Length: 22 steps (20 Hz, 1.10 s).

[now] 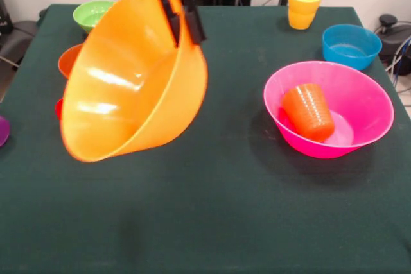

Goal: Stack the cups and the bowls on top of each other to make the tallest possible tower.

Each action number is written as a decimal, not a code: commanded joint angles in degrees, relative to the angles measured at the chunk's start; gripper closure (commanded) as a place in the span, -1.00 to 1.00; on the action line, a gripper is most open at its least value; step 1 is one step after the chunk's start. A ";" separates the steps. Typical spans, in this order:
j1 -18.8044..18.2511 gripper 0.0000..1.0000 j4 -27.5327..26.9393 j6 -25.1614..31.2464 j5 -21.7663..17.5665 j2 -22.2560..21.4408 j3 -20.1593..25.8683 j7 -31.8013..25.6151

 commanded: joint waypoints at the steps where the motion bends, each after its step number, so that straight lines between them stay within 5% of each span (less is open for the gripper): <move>1: 4.36 1.00 8.95 -3.53 2.15 -1.54 -2.84 15.54; 12: 8.79 1.00 17.60 -12.45 4.73 -4.23 -5.92 27.54; 22: 16.43 1.00 20.87 -19.40 4.08 -6.21 -10.81 39.01</move>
